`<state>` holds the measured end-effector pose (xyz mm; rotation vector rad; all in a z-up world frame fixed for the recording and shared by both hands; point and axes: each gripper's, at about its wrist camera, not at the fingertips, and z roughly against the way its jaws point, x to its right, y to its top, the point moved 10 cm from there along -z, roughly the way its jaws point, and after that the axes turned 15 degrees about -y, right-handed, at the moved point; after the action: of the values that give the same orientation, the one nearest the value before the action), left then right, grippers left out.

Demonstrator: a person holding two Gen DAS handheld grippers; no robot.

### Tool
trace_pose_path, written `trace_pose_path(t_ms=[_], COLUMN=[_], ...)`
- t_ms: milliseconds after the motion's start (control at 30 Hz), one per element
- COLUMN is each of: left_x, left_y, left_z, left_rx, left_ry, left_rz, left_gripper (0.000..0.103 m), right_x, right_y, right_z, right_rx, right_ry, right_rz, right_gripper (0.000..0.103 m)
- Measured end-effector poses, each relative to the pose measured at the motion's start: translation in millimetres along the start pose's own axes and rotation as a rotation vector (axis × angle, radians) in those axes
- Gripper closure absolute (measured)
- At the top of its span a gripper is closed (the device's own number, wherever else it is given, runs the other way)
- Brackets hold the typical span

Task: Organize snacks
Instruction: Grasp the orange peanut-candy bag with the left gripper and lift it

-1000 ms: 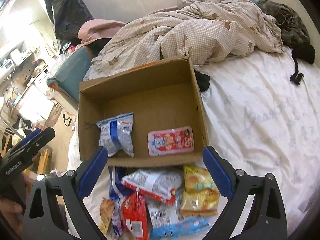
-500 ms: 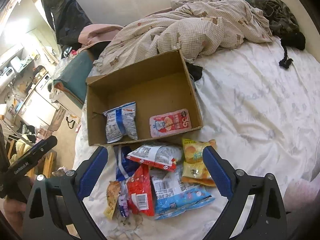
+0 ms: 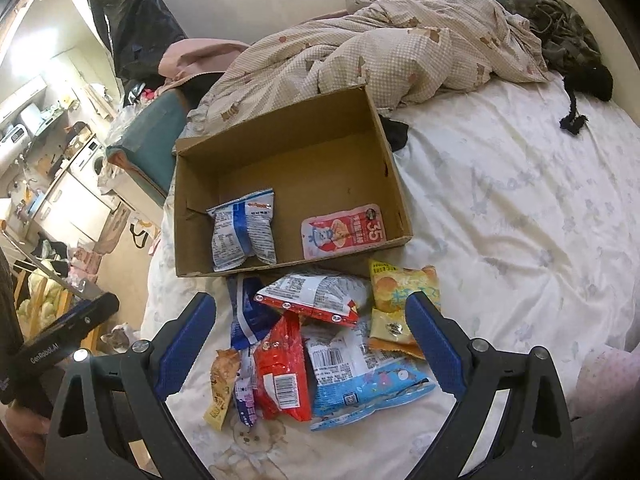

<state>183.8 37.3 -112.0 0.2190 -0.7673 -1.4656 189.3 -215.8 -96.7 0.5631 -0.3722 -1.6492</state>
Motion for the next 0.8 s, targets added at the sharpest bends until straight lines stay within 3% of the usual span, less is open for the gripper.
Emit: trace_pose_path(t_ms=[367,500,567,700,800], left_x=[-11,-12,-9,-8,-10], left_y=[-38,-68,-81,-102,-120], left_z=[-36,-56,-63,-83,-102], left_rx=[-0.188,-0.330,-0.369,-0.447,-0.510], left_ry=[-0.002,-0.055,-0.067,-0.034,-0.015], left_rz=[0.080,0.133,0.135,0.117,0.114], left_gripper=[0.001,0.012,0.012,0.013,0.020], right_x=[25,30,32,31,29], right_y=[-12,-9,-8,-10,-9], right_z=[-9,-11,-14,-20,-21], right_rx=[-0.058,-0.081,-0.093,-0.119,-0.113], right_ry=[-0.044,-0.010,-0.008,0.002,-0.007], right_rz=[-0.049,-0.100,-0.119,-0.139,-0.124], right_gripper=[0.005,0.005,0.005,0.005,0.005])
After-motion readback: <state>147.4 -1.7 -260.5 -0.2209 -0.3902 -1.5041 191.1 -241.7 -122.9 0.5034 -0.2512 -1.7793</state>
